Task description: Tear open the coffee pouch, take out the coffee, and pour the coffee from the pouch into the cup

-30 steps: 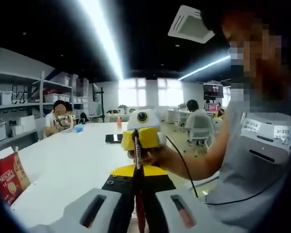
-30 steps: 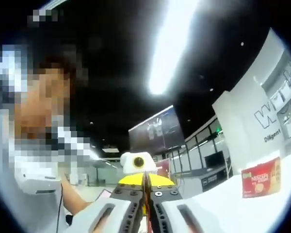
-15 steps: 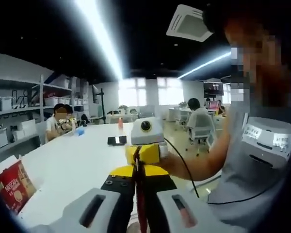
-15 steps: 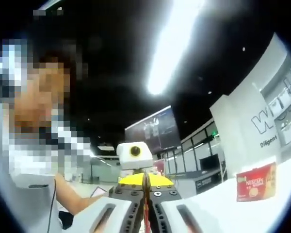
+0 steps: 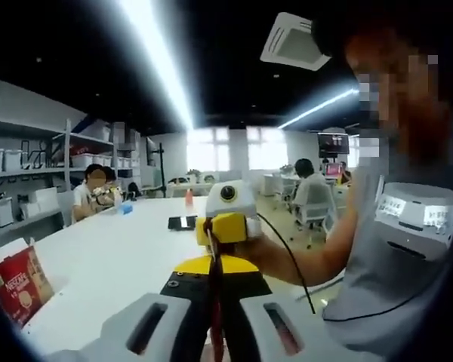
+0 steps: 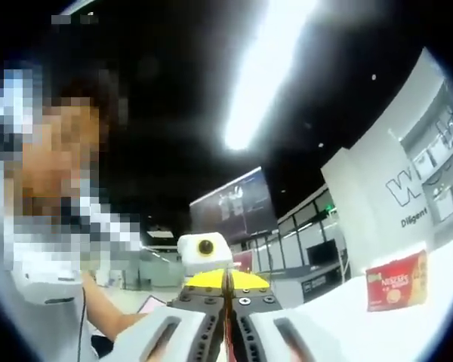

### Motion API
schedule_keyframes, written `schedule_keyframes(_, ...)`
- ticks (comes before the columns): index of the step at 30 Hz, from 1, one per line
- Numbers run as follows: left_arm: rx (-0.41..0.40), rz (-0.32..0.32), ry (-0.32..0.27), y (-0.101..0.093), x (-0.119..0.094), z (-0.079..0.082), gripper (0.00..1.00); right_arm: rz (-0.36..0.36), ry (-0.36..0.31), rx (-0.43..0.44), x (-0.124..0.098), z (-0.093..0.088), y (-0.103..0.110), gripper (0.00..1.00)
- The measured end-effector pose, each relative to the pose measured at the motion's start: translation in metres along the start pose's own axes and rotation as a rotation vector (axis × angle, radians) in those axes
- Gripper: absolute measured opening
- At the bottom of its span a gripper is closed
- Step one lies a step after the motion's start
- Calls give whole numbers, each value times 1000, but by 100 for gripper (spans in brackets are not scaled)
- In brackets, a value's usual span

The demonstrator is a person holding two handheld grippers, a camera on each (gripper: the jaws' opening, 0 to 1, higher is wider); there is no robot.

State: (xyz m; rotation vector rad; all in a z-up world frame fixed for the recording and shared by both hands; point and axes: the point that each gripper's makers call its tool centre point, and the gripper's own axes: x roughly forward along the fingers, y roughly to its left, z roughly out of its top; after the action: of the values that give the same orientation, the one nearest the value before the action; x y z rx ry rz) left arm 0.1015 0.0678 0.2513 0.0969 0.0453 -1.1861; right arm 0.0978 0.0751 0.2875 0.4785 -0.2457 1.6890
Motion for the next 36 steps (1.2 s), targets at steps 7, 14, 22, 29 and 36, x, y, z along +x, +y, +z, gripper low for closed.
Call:
schedule_keyframes(7,-23,8,22,0,-4,-22,4,-17,-4,-5,-2,4,-2,0)
schedule_keyframes(14,-35,27,52,1,-8,-43,4,-29,-15,-15,-5,9,-5,0)
schedule_keyframes(22,-53,34,56,-1,-12,-54,4,-29,-20,-26,-8,11,-5,0)
schedule_keyframes(29,-56,51,64,0,-16,-64,4,-32,-29,-36,-9,15,-4,0)
schedule_keyframes(36,-91,47,41,-1,-24,-71,4,-37,-33,-33,-9,11,-5,0)
